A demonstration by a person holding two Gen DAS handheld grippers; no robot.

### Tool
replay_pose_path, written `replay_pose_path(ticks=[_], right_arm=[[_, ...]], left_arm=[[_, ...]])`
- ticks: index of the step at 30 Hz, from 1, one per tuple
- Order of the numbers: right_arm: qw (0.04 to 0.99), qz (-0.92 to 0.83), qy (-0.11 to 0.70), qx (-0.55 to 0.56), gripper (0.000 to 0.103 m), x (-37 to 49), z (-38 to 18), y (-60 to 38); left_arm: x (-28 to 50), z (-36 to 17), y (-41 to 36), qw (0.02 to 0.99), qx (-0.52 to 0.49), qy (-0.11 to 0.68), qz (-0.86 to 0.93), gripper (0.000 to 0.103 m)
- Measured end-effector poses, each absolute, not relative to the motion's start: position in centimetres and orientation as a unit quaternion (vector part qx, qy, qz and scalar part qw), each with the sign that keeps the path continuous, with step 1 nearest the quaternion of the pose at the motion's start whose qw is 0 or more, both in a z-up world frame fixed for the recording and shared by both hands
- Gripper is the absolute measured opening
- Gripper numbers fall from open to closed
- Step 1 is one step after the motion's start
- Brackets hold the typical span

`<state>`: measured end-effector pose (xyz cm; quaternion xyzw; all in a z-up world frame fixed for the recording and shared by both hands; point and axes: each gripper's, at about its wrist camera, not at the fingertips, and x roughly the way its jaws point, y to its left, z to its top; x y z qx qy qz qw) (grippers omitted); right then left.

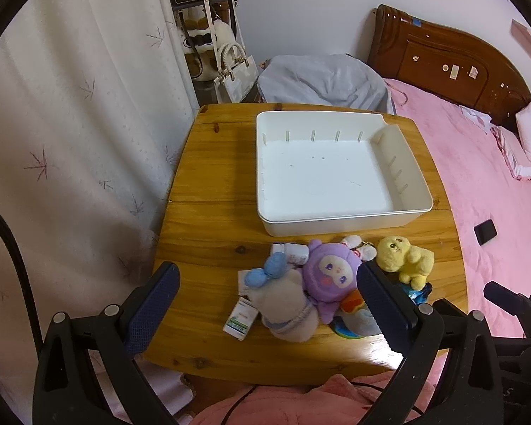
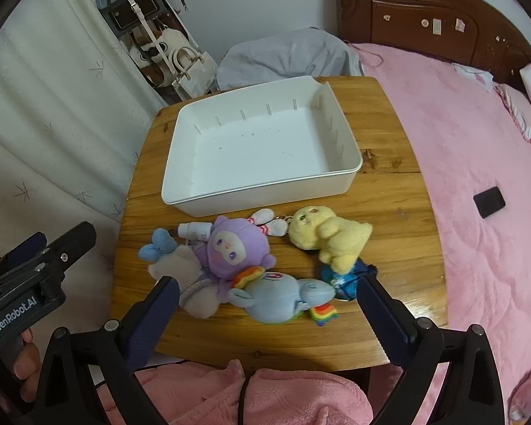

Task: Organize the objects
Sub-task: 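Move both tools toward the pile of plush toys beside the tray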

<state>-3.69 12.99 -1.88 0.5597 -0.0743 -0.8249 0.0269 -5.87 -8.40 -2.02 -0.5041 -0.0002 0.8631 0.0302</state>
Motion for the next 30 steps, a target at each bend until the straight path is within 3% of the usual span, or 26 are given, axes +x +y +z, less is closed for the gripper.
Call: replay_pose_path(ticks=[4,30], right_arm=[[0.02,-0.823,-0.087,0.561,0.096,-3.9,-2.0,11.8],[-0.061,-0.825,-0.163,0.537,0.094,-1.6,-2.7,12.4]], left_arm=[[-6.2,-2.3,-9.4,0.044,-0.512,0.004,0.858,0.101],[-6.4,-4.4,-10.4,0.114,-0.544,-0.023,0.831,0.1]])
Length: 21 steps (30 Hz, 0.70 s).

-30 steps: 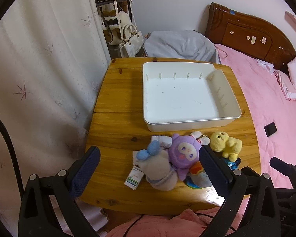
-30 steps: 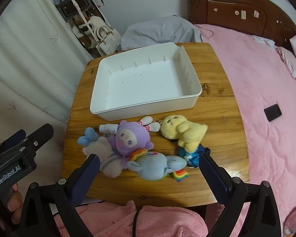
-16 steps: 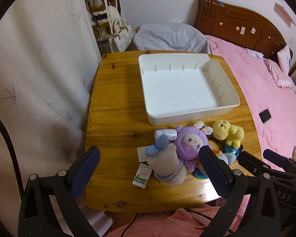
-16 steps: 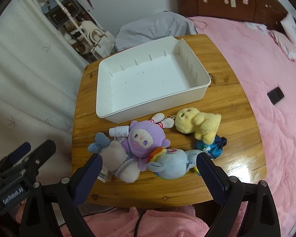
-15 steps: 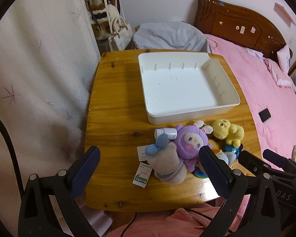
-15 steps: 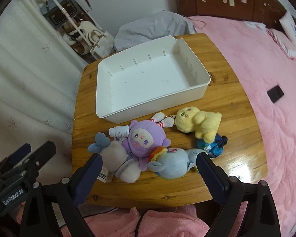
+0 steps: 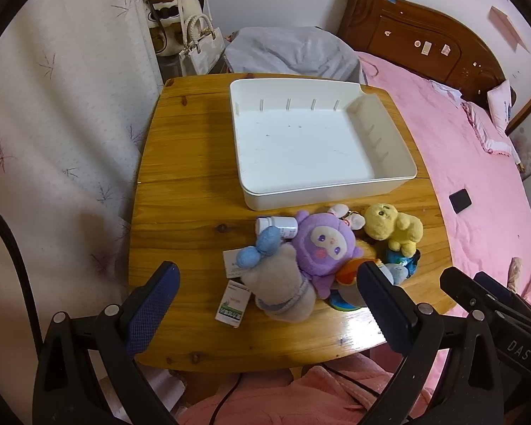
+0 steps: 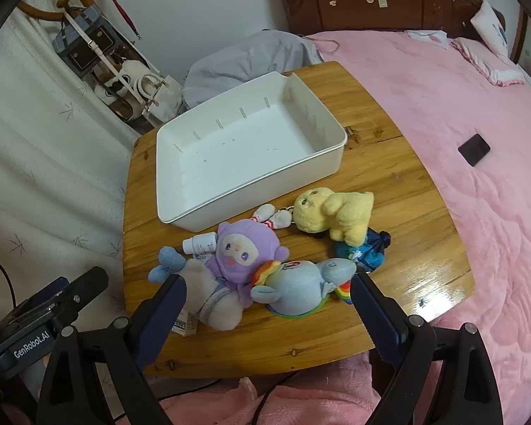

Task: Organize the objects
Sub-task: 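Move both tools toward the pile of plush toys beside the tray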

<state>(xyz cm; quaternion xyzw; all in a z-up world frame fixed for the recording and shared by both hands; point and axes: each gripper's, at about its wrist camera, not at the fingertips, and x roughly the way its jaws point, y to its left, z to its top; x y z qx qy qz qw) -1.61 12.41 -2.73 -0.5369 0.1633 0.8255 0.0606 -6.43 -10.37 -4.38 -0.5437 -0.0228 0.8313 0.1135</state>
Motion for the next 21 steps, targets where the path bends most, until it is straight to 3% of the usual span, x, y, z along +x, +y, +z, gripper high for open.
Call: replay_pose_path(ticks=[21], right_arm=[[-0.026,0.796,0.158,-0.583,0.093,-3.1,-4.1,23.0]], left_arm=[[-4.2,-4.4,-3.3,0.0,-0.545,-0.124,0.829,0.1]])
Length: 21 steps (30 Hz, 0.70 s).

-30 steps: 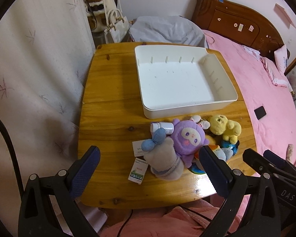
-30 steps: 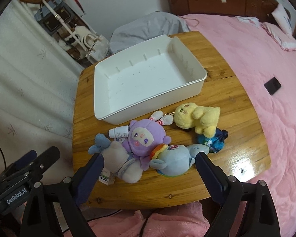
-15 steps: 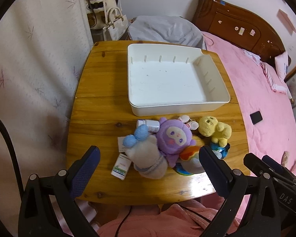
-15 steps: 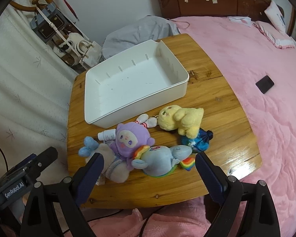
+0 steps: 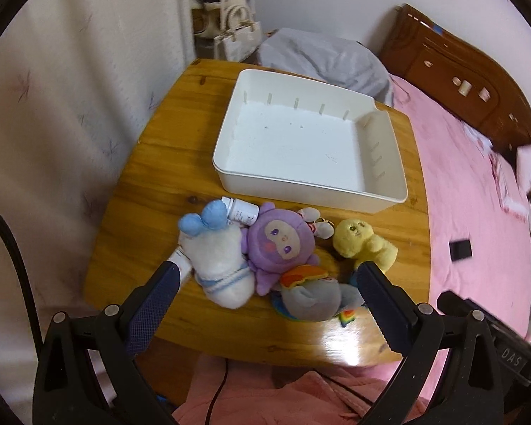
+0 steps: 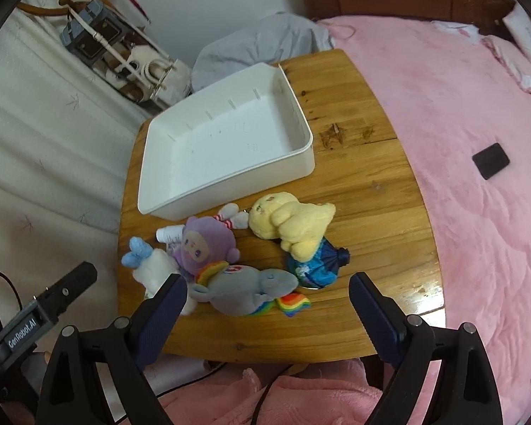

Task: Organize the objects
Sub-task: 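Move both tools toward the pile of plush toys beside the tray, then grasp the grey rainbow pony with the left tool while the right tool grasps the blue ball plush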

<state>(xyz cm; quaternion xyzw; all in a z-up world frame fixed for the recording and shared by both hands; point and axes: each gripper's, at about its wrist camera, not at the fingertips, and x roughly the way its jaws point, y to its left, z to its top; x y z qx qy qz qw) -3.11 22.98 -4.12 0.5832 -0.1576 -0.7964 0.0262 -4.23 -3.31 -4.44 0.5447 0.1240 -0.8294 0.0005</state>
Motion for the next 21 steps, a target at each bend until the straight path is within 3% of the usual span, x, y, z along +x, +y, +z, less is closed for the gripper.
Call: replay_pose_path(ticks=[21], right_arm=[[0.105,-0.673,-0.141,0.718,0.093,-9.1,-13.0,26.6]], left_arm=[[-5.1,-10.7,0.5,0.09,0.586,0.228,-0.772,0.1]])
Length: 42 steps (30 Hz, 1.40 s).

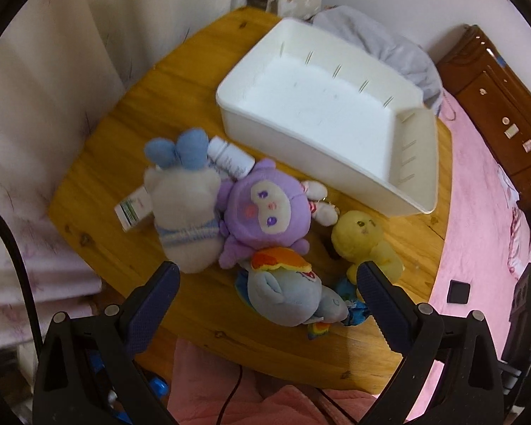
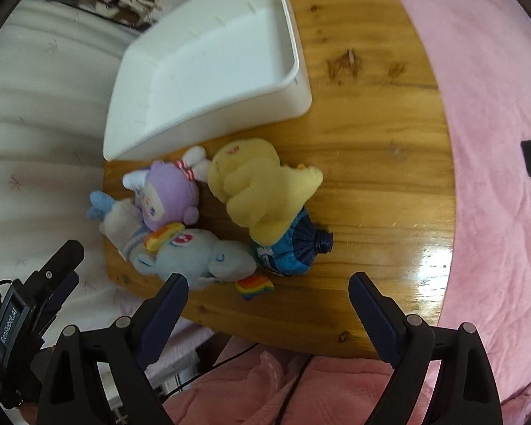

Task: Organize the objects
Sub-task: 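Grasp the grey rainbow pony with the left tool while the right tool grasps the blue ball plush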

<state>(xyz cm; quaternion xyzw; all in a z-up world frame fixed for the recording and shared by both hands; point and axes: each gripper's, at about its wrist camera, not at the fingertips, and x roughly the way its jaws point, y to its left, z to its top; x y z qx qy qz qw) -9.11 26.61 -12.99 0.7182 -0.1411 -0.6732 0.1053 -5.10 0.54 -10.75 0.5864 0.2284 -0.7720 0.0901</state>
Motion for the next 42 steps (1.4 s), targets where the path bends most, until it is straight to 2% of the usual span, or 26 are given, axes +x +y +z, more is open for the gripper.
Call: replay_pose_path(ticks=[6,18,29,35,42], right_arm=[[0.106,-0.649,-0.134,0.742,0.093,-10.0,-15.8,26.2],[0.095,-0.611,-0.113,0.777,0.093,-11.1,-20.4,24.7],[0.071,-0.573,-0.165,0.8,0.086,-11.9,-22.1,24.9],[0.056,-0.561,-0.172,0.808,0.086,-12.2,-22.7,24.9],[0.046,-0.56,-0.157,0.812,0.084,-12.1,-23.0,23.7]], left_arm=[[-4.9,-13.9,0.2,0.091,0.605,0.295,-0.734,0.1],[-4.5,-19.1,0.2,0.094,0.646,0.356,-0.669,0.098],[-4.4,-21.3,0.8,0.065,0.67,0.381,-0.634,0.093],[-4.2,-21.5,1.4,0.063,0.677,0.381,-0.626,0.092],[-3.7,-21.5,2.3,0.046,0.692,0.384,-0.61,0.083]])
